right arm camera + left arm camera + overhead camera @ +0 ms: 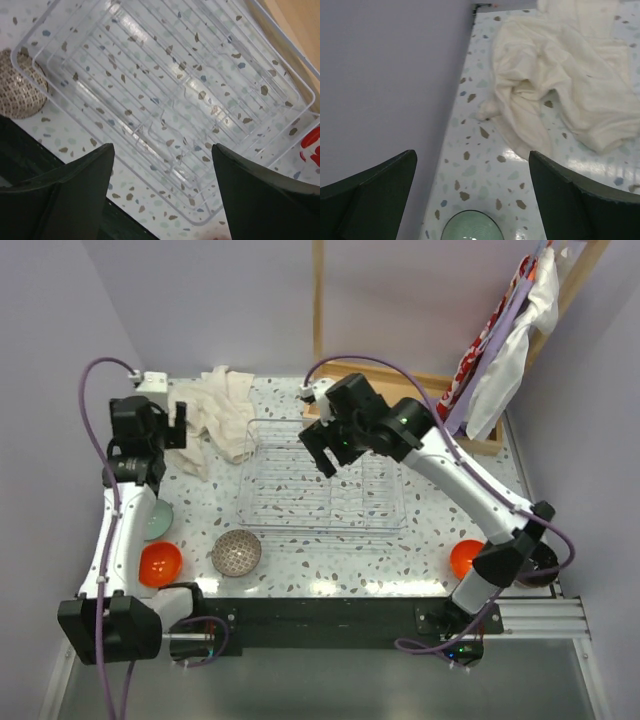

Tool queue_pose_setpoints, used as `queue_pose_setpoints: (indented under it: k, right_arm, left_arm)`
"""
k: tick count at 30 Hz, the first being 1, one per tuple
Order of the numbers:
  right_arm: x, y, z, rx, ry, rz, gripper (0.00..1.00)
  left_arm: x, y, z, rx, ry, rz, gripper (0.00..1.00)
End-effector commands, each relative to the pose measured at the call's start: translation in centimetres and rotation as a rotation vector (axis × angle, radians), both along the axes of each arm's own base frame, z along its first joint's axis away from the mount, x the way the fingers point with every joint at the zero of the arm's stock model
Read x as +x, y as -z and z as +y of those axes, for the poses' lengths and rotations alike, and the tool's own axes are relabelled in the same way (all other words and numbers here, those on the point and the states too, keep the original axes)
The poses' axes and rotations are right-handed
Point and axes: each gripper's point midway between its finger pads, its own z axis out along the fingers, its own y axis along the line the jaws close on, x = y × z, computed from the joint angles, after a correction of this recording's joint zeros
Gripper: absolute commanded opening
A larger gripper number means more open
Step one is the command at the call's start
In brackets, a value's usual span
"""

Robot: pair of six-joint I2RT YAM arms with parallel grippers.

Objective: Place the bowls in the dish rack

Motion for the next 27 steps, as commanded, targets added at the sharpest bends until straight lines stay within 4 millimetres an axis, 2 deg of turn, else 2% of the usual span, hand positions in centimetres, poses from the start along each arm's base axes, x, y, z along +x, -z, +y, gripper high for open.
queue_pose_setpoints:
  k: [1, 2, 3, 4, 5, 6, 7, 8, 9, 10, 14, 16, 18, 27]
  right_arm:
    - [4.1, -3.6, 4.8, 0.116, 0.202, -0.129, 0.79]
    - [4.1, -1.2, 7.7, 0.081, 0.197, -0.110, 0.79]
    - [4.3, -1.4, 9.2, 0.091, 0.204, -0.132, 0.78]
    - [4.4, -3.2, 11.2, 0.149, 0.200, -0.162, 0.78]
    - [3.0, -3.1, 13.6, 0.177, 0.187, -0.156, 0.78]
    - [3.3, -0.6, 15.4, 0.145, 0.209, -0.150, 0.75]
    - [3.0, -1.1, 16.6, 0.205, 0.257, -0.138, 0.74]
    - [2.0, -0.3, 17.9, 0.214, 0.258, -0.124, 0.72]
    - [1.9, 1.7, 19.1, 0.199, 0.265, -0.102, 0.69]
    - [1.6, 1.8, 20.0, 0.232, 0.276, -0.081, 0.67]
    - [1.2, 4.7, 21.4, 0.214, 0.317, -0.051, 0.58]
    - [1.2, 6.2, 21.9, 0.218, 0.334, -0.017, 0.43]
    - [1.0, 7.1, 22.3, 0.222, 0.342, 0.007, 0.36]
    - [2.0, 11.3, 24.5, 0.236, 0.356, 0.058, 0.48]
  left_arm:
    - [-1.1, -3.0, 6.7, -0.021, -0.215, -0.051, 0.99]
    - [-1.4, -2.5, 6.8, -0.042, -0.223, -0.035, 0.99]
    - [-1.9, -2.0, 7.1, -0.054, -0.231, -0.026, 0.99]
    - [-2.1, -1.7, 7.0, -0.064, -0.235, -0.025, 0.99]
    - [-2.6, -1.2, 6.9, -0.067, -0.238, -0.023, 0.99]
    - [-2.9, -1.0, 6.8, -0.072, -0.235, -0.025, 0.99]
    - [-3.1, -0.9, 6.6, -0.080, -0.237, -0.028, 0.99]
    - [-3.6, -0.7, 6.4, -0.080, -0.237, -0.031, 0.99]
    - [-3.8, -0.6, 6.3, -0.083, -0.235, -0.032, 0.99]
    - [-4.0, -0.5, 6.3, -0.078, -0.233, -0.030, 0.99]
    - [-5.2, -0.2, 6.3, -0.045, -0.232, -0.014, 1.00]
    - [-5.6, -0.1, 6.4, -0.024, -0.229, -0.003, 1.00]
    - [-6.1, 0.4, 6.3, -0.020, -0.229, 0.013, 1.00]
    - [-7.3, 2.2, 5.7, -0.026, -0.224, 0.086, 1.00]
